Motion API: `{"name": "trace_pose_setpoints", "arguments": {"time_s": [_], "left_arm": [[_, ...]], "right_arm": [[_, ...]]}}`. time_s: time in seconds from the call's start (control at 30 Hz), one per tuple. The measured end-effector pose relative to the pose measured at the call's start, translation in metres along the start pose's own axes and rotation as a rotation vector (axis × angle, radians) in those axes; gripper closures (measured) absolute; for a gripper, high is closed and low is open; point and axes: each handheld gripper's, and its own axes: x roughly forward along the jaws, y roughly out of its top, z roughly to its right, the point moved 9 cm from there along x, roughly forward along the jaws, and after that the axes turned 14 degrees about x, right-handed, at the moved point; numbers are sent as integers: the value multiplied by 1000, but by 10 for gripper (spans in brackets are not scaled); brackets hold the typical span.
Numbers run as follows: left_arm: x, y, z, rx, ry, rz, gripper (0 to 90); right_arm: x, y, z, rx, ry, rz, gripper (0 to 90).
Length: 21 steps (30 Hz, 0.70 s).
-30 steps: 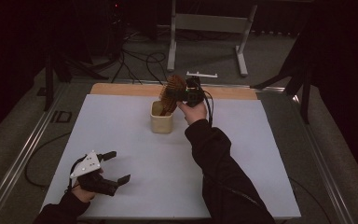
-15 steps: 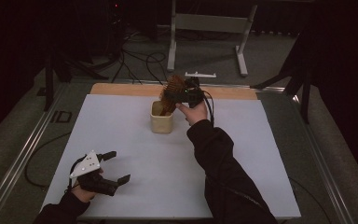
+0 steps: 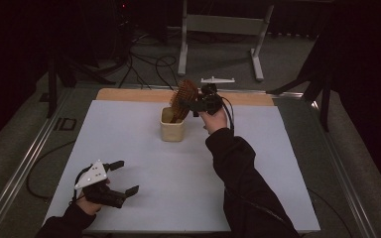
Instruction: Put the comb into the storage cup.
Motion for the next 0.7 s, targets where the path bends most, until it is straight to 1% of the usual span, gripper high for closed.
{"name": "trace_pose_setpoints", "arguments": {"time_s": [0.2, 0.37, 0.43, 0.47, 0.5, 0.57, 0.67, 0.7], "left_arm": [[-1, 1, 0, 0, 1, 3, 0], [-1, 0, 0, 1, 1, -1, 0], [-1, 1, 0, 3, 3, 0, 0], [-1, 1, 0, 3, 3, 0, 0], [0, 1, 0, 5, 2, -3, 0], [0, 1, 1, 0, 1, 0, 0], [-1, 0, 1, 2, -1, -2, 0], [-1, 0, 1, 1, -2, -3, 0]], "right_arm": [[-6, -1, 4, -29, -2, -7, 94], [-13, -6, 10, -44, -26, -26, 94], [-16, -7, 13, -44, -35, -26, 94], [-17, -7, 14, -47, -31, -28, 94], [-18, -8, 14, -52, -29, -27, 94], [-21, -8, 16, -65, -39, -21, 94], [-24, -8, 18, -79, -38, -12, 94], [-25, -8, 18, -83, -31, -7, 94]]}}
